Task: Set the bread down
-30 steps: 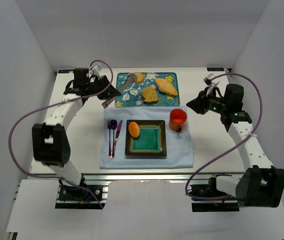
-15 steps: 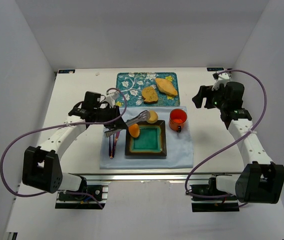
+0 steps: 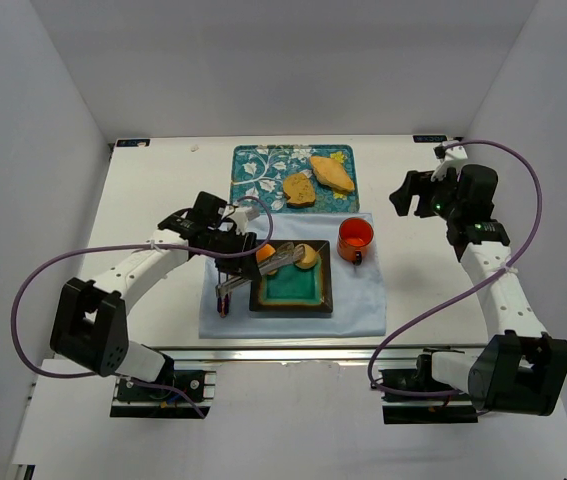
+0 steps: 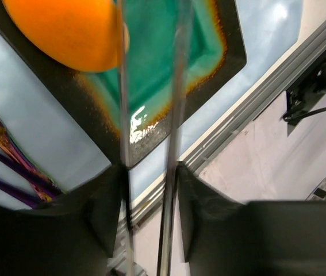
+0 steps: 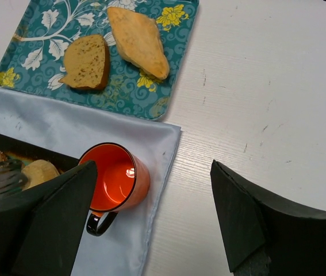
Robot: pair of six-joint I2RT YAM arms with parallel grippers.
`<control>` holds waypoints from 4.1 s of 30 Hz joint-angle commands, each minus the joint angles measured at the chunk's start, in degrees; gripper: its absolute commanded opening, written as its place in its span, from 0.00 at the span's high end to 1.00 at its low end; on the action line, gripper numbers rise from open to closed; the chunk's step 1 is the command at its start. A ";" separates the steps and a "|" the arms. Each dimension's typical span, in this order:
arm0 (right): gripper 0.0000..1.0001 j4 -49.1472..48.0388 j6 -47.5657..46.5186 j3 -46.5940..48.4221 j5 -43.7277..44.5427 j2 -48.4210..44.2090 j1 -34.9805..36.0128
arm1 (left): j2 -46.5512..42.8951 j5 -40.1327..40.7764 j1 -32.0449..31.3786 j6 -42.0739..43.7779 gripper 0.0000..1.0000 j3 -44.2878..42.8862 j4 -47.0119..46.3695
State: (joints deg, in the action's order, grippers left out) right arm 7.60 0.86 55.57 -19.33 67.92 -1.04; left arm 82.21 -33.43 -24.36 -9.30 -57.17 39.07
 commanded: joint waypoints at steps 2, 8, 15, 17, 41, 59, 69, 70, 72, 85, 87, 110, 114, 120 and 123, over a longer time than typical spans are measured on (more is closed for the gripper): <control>0.15 -0.30 -0.42 -0.11 -1.76 -1.47 -0.46 | -1.96 2.92 -0.69 1.13 0.46 -3.56 2.33; 0.14 -0.39 -0.34 -1.16 -2.81 -2.27 -0.54 | -3.46 5.13 -0.60 -3.78 0.44 -7.60 -0.04; 0.13 -0.74 -0.34 -2.04 -3.08 -3.32 -0.63 | -1.97 5.75 2.03 -9.41 0.45 -12.09 -5.22; 0.14 -0.91 -0.16 -2.31 -3.34 -3.50 -0.63 | -0.39 5.13 4.04 -12.48 0.46 -13.14 -9.07; 0.12 -3.46 0.90 -5.56 -3.34 -5.34 -0.63 | 34.42 1.62 10.12 -19.62 0.47 -38.64 -12.09; 0.12 -3.38 1.42 -4.33 -3.78 -4.90 -0.63 | 34.06 -0.93 10.21 -16.54 0.57 -34.41 -8.66; 0.12 -3.11 1.07 -4.77 -3.34 -5.87 -0.72 | 25.47 -8.66 12.22 -24.26 1.00 -28.27 -22.25; 0.12 -3.11 1.07 -4.86 -3.26 -6.04 -0.72 | 22.14 -8.93 12.67 -26.19 1.00 -27.04 -23.59; 0.12 -3.11 1.07 -4.95 -3.43 -6.22 -0.72 | 18.70 -9.89 13.54 -27.17 1.00 -23.97 -25.17; 0.12 -2.76 1.07 -4.86 -4.57 -5.78 -0.90 | -12.51 -18.85 13.90 -22.01 1.00 3.54 -16.76; 0.12 -2.59 1.16 -4.68 -5.10 -5.43 -0.90 | -15.57 -18.95 13.90 -16.75 1.00 4.78 -9.68; 0.11 -1.36 1.16 -4.95 -6.60 -6.57 -0.90 | -15.24 -14.47 11.70 -3.71 0.51 7.60 5.49; 0.11 -1.53 1.07 -4.86 -6.60 -6.40 -0.90 | -15.77 -14.38 11.70 -4.06 0.47 6.02 6.10; 0.11 -1.71 1.16 -5.21 -6.68 -6.13 -0.90 | -17.70 -10.87 11.79 -4.58 0.58 2.68 7.95; 0.11 -1.79 1.16 -5.47 -6.86 -6.13 -0.90 | -19.11 -7.28 12.67 -5.90 0.68 -1.53 7.69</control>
State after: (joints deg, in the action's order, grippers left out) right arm 6.72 1.98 50.06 -25.34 62.70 -1.54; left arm 66.54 -43.66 -12.40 -14.76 -53.30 47.46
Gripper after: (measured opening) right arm 0.895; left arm 0.350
